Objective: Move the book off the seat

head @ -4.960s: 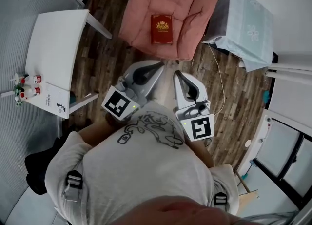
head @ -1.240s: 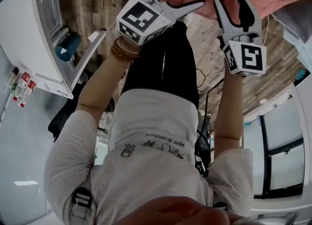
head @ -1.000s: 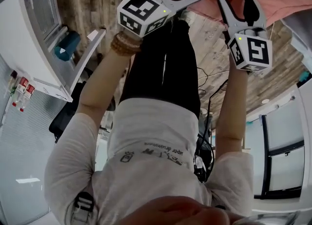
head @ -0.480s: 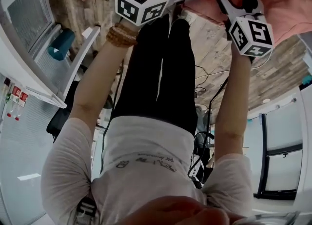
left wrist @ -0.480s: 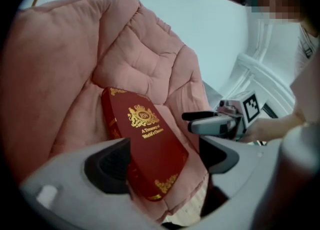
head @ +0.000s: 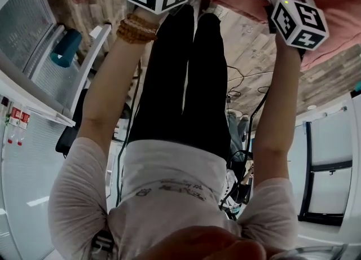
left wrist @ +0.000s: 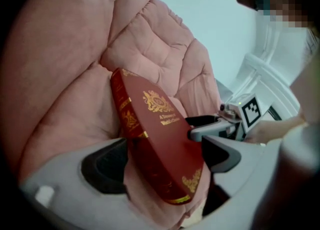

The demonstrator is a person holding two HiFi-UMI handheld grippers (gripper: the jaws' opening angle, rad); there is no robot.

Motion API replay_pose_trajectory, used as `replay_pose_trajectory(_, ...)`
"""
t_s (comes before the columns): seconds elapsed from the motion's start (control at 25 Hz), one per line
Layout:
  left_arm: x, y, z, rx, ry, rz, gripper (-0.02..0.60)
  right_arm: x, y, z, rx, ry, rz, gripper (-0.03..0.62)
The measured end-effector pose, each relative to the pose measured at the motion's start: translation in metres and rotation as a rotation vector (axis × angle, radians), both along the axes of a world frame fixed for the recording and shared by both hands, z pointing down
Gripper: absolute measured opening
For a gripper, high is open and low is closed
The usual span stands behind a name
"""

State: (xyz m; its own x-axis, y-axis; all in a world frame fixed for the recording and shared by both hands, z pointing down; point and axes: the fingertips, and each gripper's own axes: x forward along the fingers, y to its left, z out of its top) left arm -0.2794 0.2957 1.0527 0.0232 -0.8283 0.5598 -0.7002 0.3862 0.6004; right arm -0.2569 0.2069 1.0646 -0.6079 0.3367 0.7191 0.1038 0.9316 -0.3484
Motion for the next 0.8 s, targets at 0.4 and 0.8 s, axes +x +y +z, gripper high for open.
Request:
replay_pose_trajectory(0.4, 0.001, -0.002, 0.010, -0.034, -0.036, 0.003, 0.459, 0.001, 0.011, 0.013, -0.104, 0.042, 0.049, 0.377)
replay_pose_trajectory(0.8, 0.001, 0.002, 0.000, -0.096, -0.097, -0.008, 0.416, 0.007, 0.017, -0.008, -0.130, 0.038, 0.113, 0.356)
